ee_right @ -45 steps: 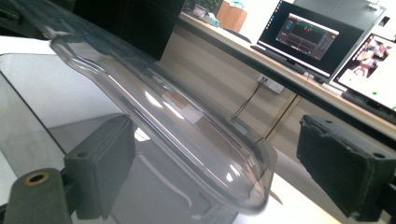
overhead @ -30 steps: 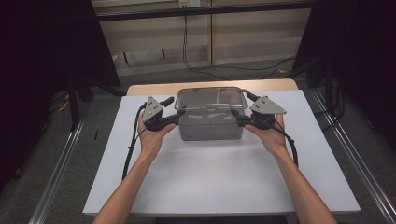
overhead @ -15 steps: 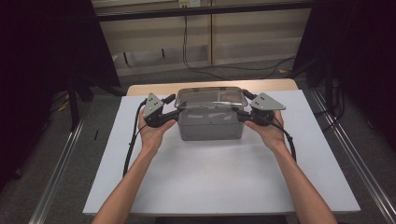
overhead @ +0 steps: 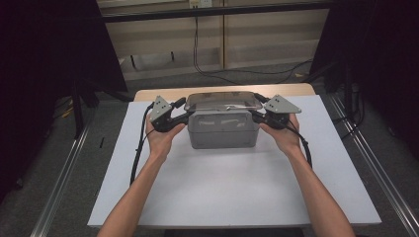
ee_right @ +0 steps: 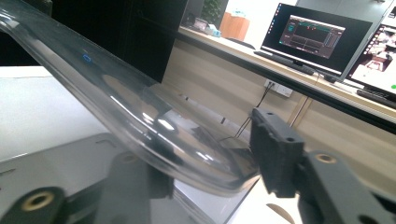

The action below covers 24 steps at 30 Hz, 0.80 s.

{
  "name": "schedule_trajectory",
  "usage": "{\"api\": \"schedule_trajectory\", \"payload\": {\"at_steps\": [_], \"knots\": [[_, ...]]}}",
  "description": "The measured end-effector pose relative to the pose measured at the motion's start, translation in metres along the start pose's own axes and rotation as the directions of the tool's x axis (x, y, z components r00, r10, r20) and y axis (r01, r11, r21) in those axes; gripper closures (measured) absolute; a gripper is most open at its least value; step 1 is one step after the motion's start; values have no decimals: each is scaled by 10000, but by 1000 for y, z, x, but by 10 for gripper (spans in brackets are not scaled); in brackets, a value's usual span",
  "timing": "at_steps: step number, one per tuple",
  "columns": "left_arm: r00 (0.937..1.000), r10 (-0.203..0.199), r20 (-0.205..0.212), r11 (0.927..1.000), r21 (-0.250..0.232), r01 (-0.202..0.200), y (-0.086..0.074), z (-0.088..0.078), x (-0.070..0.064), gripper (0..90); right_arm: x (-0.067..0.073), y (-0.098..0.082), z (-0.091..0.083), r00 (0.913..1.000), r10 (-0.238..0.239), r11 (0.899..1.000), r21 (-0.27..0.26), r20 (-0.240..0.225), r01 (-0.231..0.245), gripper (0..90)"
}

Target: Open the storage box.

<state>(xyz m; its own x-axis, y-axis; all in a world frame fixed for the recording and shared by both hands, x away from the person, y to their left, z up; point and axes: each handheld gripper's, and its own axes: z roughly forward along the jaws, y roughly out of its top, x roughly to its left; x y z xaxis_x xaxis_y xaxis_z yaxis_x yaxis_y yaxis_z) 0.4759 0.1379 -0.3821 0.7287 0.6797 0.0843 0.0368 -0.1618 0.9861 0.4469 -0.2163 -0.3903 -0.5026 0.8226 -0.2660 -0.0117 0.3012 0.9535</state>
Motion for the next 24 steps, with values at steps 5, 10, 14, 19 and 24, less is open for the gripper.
{"api": "schedule_trajectory", "payload": {"at_steps": [5,10,14,19,24], "knots": [[10000,-14,-18,10000,61,14,1,2,2,507,-2,-1,0,10000,9,10000,-47,42,-9,581],[10000,4,-39,10000,71,-3,2,3,5,535,-5,2,2,10000,-31,10000,-35,14,31,579],[10000,-58,-48,10000,-62,58,5,2,7,566,-7,4,4,10000,-35,10000,-87,-8,35,579],[10000,-24,-30,10000,-87,23,6,3,9,577,-8,5,5,10000,20,9999,-152,24,-19,583],[10000,63,-38,10000,-59,-64,7,3,11,596,-9,5,6,10000,-13,9998,-191,55,14,592]]}}
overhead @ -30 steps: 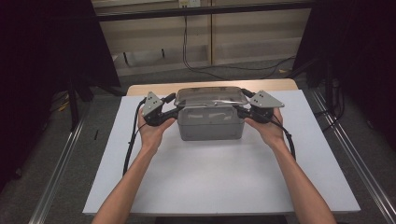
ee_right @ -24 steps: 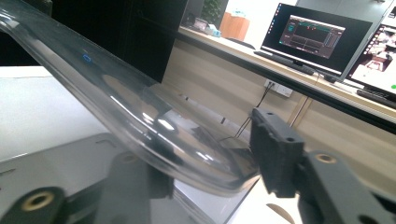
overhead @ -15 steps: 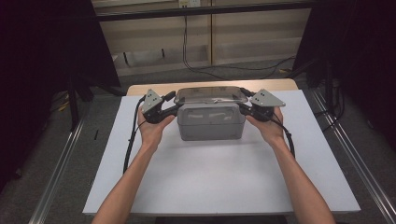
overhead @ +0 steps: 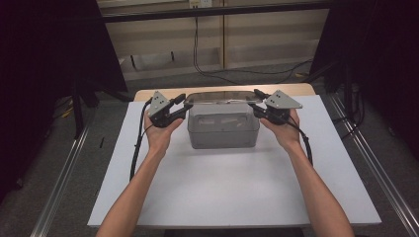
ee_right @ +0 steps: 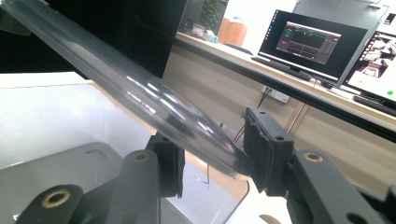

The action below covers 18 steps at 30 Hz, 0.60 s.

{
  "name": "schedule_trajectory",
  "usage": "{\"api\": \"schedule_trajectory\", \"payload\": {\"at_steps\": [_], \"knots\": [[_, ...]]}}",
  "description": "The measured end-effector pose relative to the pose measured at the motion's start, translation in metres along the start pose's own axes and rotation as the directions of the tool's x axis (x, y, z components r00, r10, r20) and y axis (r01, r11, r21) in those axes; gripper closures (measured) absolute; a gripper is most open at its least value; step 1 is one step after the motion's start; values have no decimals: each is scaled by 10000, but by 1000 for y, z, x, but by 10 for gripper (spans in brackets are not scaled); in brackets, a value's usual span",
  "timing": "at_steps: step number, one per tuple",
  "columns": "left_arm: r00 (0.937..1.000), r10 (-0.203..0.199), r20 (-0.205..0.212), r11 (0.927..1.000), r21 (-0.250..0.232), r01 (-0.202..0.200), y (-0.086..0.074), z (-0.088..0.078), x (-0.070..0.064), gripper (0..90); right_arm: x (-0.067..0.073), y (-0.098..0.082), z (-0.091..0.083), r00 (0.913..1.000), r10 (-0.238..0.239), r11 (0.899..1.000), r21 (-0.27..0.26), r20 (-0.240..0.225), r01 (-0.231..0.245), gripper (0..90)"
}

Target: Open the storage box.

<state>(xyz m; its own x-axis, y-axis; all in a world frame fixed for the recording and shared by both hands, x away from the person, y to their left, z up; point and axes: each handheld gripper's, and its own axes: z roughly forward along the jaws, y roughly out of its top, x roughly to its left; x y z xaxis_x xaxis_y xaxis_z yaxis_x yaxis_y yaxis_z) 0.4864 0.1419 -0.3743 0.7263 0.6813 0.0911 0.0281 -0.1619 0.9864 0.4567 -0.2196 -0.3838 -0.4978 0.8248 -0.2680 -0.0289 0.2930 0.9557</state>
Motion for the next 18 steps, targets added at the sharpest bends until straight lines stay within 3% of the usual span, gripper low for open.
{"api": "schedule_trajectory", "payload": {"at_steps": [7,12,18], "knots": [[10000,-49,-60,10000,-87,48,1,0,3,633,-3,3,2,10000,74,10000,-27,-50,-74,592],[9996,-166,-221,9998,-90,164,-1,4,5,573,-4,3,3,9998,196,9998,-75,-60,-196,587],[9994,-187,-300,9998,-21,186,-5,11,8,584,-6,4,4,9997,212,9998,-21,-104,-212,586]]}}
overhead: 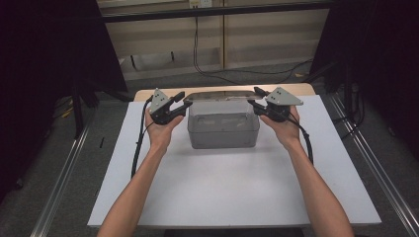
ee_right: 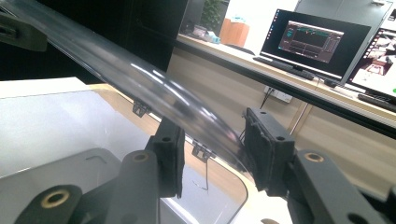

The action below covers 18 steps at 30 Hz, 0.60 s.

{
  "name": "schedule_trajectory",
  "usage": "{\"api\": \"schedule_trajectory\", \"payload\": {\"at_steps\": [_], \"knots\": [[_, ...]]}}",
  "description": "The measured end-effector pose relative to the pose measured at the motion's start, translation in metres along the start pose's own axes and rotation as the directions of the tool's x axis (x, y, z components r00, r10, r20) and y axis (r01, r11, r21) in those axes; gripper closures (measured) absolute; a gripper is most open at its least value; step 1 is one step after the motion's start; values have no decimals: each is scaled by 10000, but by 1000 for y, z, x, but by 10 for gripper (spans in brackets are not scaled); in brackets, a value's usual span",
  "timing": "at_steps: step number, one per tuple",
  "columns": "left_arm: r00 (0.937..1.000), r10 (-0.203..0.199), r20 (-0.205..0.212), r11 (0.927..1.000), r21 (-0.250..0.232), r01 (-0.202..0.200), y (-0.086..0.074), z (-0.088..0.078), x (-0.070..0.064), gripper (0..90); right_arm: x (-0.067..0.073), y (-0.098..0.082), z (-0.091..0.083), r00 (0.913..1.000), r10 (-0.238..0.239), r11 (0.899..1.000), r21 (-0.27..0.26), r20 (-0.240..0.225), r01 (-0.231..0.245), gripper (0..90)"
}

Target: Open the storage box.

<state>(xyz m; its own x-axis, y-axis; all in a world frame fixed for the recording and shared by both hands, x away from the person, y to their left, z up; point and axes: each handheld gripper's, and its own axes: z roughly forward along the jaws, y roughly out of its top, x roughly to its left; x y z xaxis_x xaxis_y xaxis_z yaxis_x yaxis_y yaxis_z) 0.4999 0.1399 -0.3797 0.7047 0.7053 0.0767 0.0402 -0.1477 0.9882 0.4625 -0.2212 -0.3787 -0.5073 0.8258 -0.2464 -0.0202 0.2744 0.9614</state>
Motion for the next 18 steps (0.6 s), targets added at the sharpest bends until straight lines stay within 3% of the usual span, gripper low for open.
{"api": "schedule_trajectory", "payload": {"at_steps": [6,11,18], "knots": [[10000,46,45,10000,-1,-46,0,6,1,611,-1,1,2,10000,96,9999,-84,9,-96,586],[9986,528,20,9985,110,-528,3,8,3,624,-2,1,2,9998,179,9997,-156,18,-179,587],[9995,315,-41,9995,-50,-316,5,11,5,633,-5,3,5,9996,282,9994,-225,56,-281,589]]}}
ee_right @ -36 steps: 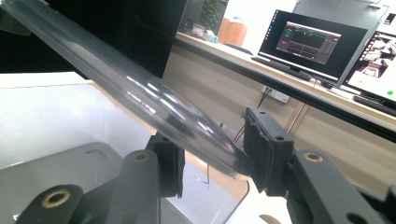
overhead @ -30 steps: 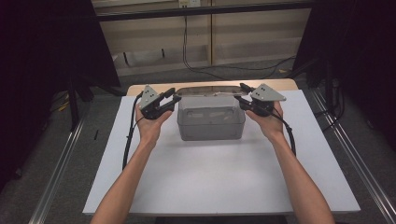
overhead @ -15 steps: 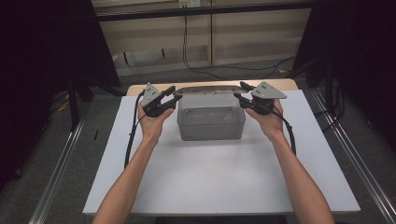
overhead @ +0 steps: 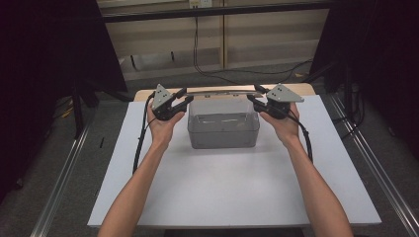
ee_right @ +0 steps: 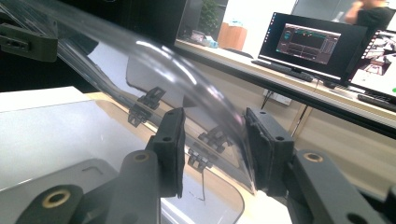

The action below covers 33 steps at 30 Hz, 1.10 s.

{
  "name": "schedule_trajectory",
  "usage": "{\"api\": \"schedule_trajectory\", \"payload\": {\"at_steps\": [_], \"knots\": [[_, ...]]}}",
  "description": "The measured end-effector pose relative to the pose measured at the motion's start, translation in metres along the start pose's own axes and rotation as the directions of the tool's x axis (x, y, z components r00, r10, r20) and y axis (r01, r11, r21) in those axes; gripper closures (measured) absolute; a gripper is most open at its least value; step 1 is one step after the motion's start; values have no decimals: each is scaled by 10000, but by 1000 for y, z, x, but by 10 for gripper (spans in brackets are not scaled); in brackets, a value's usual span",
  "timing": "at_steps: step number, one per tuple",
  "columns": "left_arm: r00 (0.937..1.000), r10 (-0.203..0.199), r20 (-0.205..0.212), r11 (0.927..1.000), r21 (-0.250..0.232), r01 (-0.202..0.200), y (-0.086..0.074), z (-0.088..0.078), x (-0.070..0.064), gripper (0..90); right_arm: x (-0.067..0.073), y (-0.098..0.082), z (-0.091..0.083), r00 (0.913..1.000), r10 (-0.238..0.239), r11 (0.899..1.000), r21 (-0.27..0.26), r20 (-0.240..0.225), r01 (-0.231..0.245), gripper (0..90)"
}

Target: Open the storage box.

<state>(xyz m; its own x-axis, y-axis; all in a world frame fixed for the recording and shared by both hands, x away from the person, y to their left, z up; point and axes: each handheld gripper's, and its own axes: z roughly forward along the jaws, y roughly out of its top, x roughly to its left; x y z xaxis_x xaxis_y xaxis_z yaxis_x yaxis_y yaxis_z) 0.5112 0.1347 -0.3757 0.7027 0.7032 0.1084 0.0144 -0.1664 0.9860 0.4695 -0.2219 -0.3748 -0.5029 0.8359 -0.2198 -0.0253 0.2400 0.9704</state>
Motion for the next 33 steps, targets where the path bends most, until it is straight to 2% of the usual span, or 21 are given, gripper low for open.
{"api": "schedule_trajectory", "payload": {"at_steps": [6,10,15,17,22,28,33], "knots": [[9991,406,-73,9992,67,-405,5,3,2,664,-3,2,3,9999,81,9999,-67,77,-80,588],[9987,508,-35,9987,51,-507,8,4,3,677,-5,3,6,9998,166,9997,-175,123,-164,584],[9990,438,-72,9990,-5,-438,7,5,4,685,-7,-1,8,9995,257,9996,-109,167,-256,571],[9995,273,-144,9996,-117,-275,7,6,4,688,-8,-3,9,9995,223,9997,-68,202,-222,568],[9994,331,-130,9994,-59,-332,8,6,5,697,-11,-8,12,9992,338,9994,-118,227,-336,565],[9996,202,-190,9996,-169,-205,8,7,5,703,-16,-14,15,9989,310,9993,185,342,-317,551],[9993,318,-193,9995,-79,-319,10,8,7,710,-20,-18,17,9984,355,9991,226,438,-365,541]]}}
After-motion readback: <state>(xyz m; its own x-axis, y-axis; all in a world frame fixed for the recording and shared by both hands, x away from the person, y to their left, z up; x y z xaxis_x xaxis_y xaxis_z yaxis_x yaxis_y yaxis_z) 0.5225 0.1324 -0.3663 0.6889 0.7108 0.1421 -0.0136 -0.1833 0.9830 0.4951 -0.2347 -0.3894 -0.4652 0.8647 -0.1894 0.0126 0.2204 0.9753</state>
